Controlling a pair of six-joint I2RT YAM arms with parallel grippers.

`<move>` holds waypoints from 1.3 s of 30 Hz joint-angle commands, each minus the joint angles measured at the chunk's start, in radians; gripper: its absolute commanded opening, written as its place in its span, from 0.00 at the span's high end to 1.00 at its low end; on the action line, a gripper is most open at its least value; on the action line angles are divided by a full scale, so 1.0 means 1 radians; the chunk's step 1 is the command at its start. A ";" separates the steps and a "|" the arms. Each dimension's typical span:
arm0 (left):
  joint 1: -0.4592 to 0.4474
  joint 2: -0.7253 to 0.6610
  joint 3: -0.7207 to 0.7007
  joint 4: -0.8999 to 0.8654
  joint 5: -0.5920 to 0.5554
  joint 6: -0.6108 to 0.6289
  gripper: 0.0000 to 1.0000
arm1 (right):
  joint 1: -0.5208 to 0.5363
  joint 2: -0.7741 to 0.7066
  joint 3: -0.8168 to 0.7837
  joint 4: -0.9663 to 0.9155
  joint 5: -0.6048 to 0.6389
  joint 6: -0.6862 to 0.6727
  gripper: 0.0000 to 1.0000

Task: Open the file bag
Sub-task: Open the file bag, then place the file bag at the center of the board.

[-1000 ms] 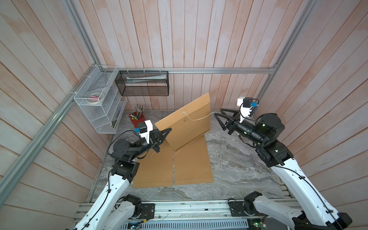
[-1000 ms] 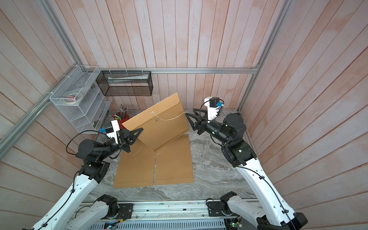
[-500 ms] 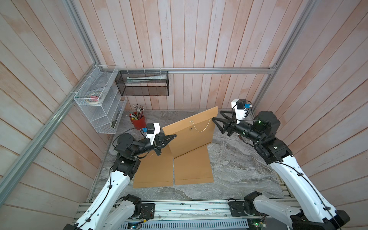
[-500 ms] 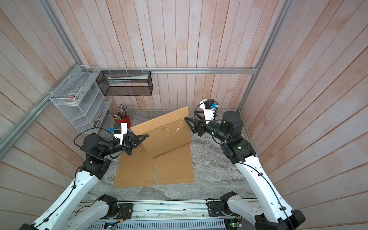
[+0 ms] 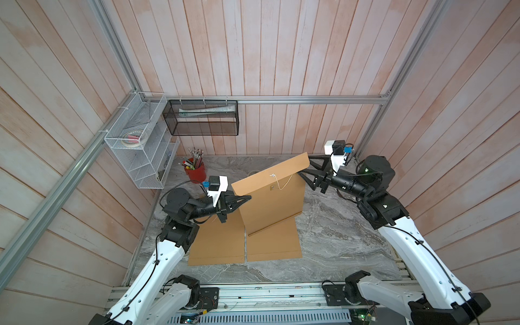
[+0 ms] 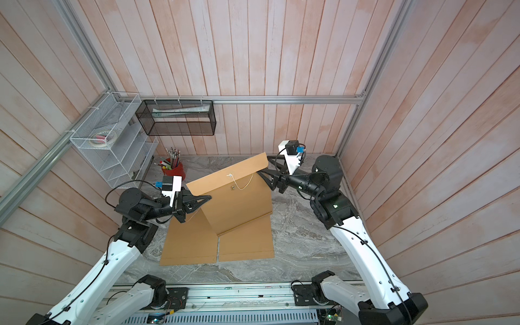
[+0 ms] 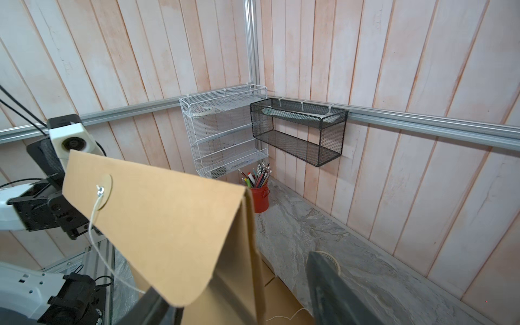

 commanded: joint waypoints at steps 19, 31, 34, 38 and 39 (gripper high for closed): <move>-0.027 0.036 0.012 -0.082 -0.074 0.097 0.99 | -0.033 0.016 0.069 -0.038 -0.262 0.005 1.00; -0.017 0.083 -0.035 0.010 -0.217 0.056 0.00 | -0.211 0.057 0.148 -0.235 -0.168 -0.002 1.00; -0.011 0.095 -0.040 0.032 -0.242 0.046 0.00 | -0.244 0.097 0.200 -0.337 -0.108 -0.046 1.00; -0.009 0.103 -0.050 0.049 -0.261 0.040 0.00 | -0.315 0.163 0.259 -0.472 -0.055 -0.100 1.00; -0.008 0.104 -0.054 0.054 -0.266 0.040 0.00 | -0.335 0.176 0.271 -0.502 -0.051 -0.112 1.00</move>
